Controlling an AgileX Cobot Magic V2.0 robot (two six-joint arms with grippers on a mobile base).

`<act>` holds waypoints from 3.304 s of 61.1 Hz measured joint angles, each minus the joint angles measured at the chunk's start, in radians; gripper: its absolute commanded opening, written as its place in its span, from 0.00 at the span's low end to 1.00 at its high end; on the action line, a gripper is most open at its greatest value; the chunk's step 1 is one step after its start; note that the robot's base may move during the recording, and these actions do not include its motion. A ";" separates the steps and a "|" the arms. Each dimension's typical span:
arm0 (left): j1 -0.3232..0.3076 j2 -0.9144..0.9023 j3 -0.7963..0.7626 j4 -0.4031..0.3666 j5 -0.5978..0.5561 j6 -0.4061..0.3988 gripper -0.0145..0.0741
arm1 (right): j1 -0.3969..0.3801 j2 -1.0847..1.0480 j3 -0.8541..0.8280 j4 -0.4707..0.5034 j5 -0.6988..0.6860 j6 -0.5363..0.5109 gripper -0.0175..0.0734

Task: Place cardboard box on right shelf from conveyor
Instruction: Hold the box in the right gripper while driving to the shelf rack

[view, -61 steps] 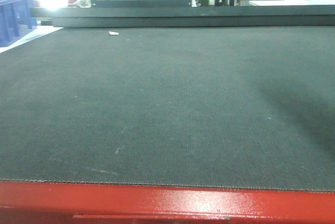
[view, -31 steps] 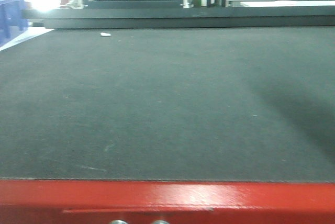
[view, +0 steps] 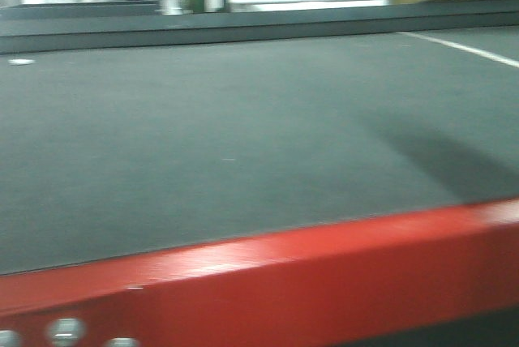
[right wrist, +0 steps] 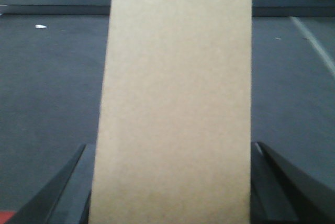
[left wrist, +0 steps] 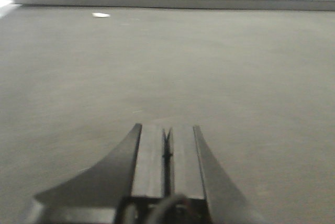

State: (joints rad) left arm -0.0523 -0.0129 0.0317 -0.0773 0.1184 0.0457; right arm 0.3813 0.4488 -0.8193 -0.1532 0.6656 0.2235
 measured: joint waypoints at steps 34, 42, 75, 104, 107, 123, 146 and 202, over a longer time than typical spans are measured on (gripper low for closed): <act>0.000 0.000 0.000 0.000 0.000 0.000 0.03 | 0.000 0.000 0.000 0.000 0.000 0.000 0.41; 0.000 0.000 0.000 0.000 0.000 0.000 0.03 | 0.000 0.000 0.000 0.000 0.000 0.000 0.41; 0.000 0.000 0.000 0.000 0.000 0.000 0.03 | 0.000 0.000 0.000 0.000 0.000 0.000 0.41; 0.000 0.000 0.000 0.000 0.000 0.000 0.03 | 0.000 0.000 0.000 0.000 0.000 0.000 0.41; 0.000 0.000 0.000 0.000 0.000 0.000 0.03 | 0.000 0.000 0.000 0.000 0.000 0.000 0.41; 0.000 0.000 0.000 0.000 0.000 0.000 0.03 | 0.000 0.000 0.000 0.000 0.000 0.000 0.41; 0.000 0.000 0.000 0.000 0.000 0.000 0.03 | 0.000 0.000 0.000 0.000 0.000 0.000 0.41; 0.002 0.000 0.000 0.000 0.000 0.000 0.03 | 0.000 0.000 0.000 0.000 0.000 0.000 0.41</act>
State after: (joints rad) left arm -0.0507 -0.0129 0.0317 -0.0773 0.1184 0.0457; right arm 0.3813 0.4488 -0.8193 -0.1532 0.6656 0.2235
